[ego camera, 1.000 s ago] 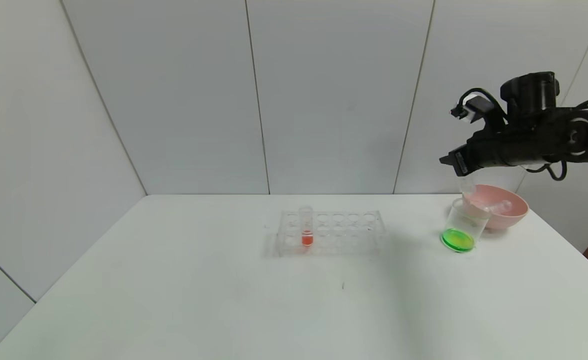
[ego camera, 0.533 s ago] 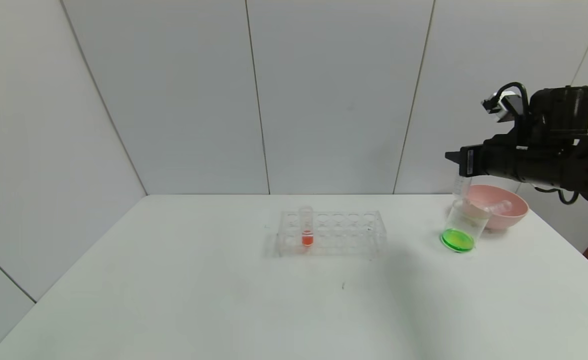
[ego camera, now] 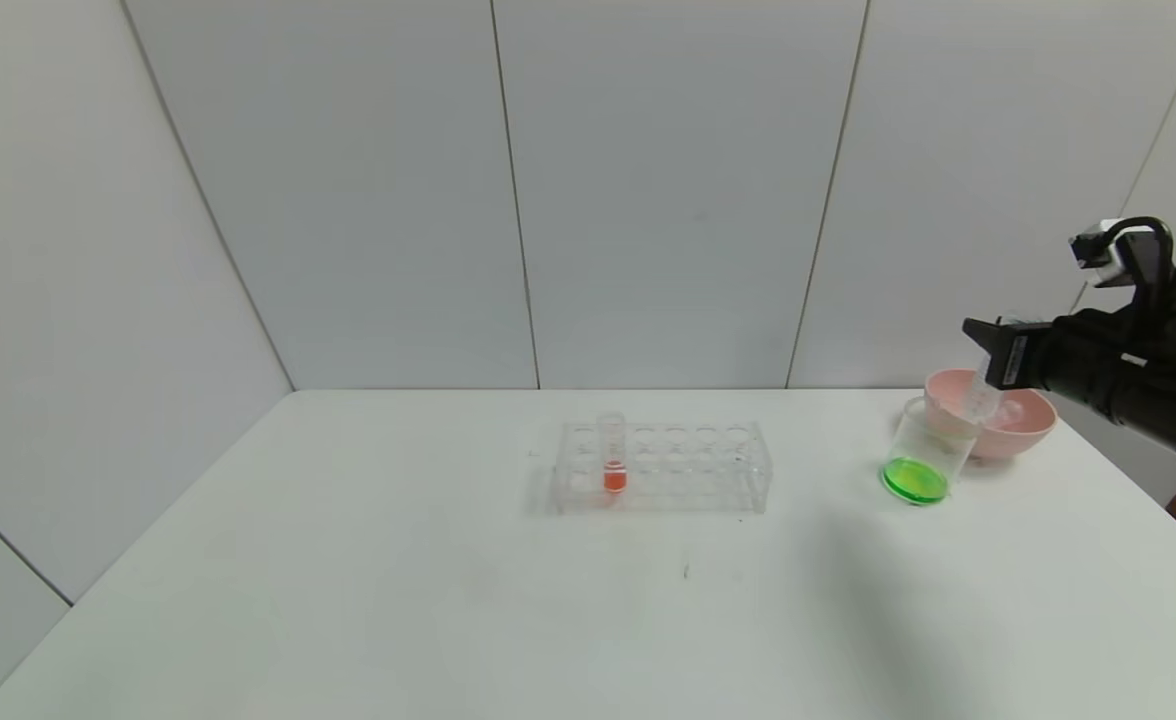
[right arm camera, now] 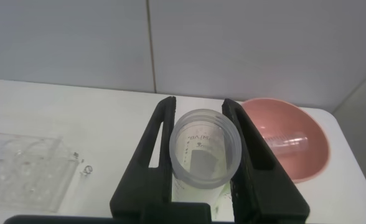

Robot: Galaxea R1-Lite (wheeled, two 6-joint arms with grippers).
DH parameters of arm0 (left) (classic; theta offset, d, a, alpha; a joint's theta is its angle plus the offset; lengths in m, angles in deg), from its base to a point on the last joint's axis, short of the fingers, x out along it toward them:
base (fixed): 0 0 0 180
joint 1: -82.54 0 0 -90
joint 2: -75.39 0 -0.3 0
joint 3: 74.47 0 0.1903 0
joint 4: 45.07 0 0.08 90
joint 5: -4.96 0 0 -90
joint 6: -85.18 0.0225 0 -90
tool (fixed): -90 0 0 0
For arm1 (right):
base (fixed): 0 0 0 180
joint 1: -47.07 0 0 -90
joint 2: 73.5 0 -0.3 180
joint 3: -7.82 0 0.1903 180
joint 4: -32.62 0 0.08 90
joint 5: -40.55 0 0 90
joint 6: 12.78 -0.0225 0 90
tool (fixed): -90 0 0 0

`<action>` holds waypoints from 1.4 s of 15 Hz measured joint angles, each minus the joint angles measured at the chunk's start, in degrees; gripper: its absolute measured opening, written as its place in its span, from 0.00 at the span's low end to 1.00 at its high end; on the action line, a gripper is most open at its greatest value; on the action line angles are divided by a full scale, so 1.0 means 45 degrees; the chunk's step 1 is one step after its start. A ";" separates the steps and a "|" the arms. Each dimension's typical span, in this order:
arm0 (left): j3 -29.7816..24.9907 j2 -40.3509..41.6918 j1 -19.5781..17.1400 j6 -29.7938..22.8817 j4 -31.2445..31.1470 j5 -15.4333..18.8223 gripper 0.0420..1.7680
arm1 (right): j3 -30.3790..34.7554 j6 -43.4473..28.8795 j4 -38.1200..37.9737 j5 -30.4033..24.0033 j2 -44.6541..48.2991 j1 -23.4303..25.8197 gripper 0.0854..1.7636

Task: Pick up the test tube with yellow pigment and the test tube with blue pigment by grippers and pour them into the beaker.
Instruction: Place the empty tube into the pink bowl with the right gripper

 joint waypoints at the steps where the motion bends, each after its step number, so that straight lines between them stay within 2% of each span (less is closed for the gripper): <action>1: 0.0000 0.0000 -0.0011 0.0000 0.0000 0.0000 1.00 | 0.0043 -0.0011 0.0106 0.0054 -0.0095 0.0398 0.29; 4: 0.0000 0.0000 -0.0005 0.0000 0.0000 0.0000 1.00 | -0.0382 -0.0079 0.0244 0.0098 -0.0731 0.1371 0.29; 7: 0.0000 0.0000 0.0000 0.0000 0.0000 0.0000 1.00 | -0.1587 -0.0534 0.0355 0.0317 -0.1856 0.1875 0.29; 12: 0.0000 0.0000 0.0000 0.0000 0.0000 0.0000 1.00 | -0.4559 -0.0628 0.0276 0.1774 -0.4670 0.2032 0.29; 16: 0.0000 0.0000 0.0000 0.0000 0.0000 0.0000 1.00 | -0.6629 -0.0631 0.0171 0.2479 -0.6686 0.1923 0.29; 21: 0.0000 0.0000 0.0000 -0.0005 -0.0005 0.0000 1.00 | -0.7872 -0.0612 0.0008 0.2980 -0.7843 0.1891 0.59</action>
